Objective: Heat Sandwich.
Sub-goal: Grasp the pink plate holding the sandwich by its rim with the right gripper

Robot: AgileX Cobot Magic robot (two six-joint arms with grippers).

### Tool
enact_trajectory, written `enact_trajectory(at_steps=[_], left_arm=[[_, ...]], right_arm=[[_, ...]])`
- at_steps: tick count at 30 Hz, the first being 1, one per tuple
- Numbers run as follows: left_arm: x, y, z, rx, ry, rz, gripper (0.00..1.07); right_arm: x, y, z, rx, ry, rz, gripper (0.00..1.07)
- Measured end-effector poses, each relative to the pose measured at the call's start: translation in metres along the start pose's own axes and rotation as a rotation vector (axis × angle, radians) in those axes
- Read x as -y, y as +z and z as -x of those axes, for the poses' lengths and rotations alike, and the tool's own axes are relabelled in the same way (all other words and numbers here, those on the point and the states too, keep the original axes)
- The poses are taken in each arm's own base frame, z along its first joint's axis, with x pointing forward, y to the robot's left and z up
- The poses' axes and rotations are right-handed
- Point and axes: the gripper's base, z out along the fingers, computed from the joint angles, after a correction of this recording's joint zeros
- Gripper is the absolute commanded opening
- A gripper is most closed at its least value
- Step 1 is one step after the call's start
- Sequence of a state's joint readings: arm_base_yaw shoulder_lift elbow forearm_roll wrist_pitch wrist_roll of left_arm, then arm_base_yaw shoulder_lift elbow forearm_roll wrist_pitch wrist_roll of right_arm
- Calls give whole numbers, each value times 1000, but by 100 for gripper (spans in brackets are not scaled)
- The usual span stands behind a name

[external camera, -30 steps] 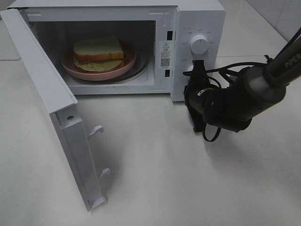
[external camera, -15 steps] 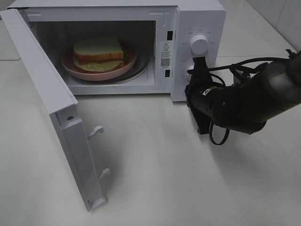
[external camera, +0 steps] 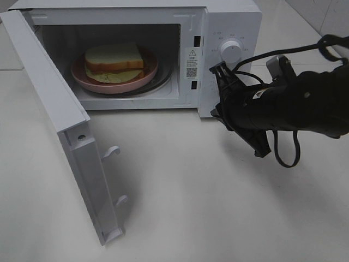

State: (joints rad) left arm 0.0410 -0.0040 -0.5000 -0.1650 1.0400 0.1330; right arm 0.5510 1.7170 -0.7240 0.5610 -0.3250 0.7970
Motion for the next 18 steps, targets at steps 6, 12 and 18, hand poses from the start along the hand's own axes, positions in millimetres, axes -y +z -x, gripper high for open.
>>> enact_trajectory(at_steps=[6,12,18], left_arm=[[0,0,0,0,0,0,101],[0,0,0,0,0,0,101],[0,0,0,0,0,0,101]], right_arm=[[-6,-21,-5,-105,-200,-26,3],[-4,-38,-13,-248,-396,-78,4],[1,-51,-20,-386,-552,-120,5]])
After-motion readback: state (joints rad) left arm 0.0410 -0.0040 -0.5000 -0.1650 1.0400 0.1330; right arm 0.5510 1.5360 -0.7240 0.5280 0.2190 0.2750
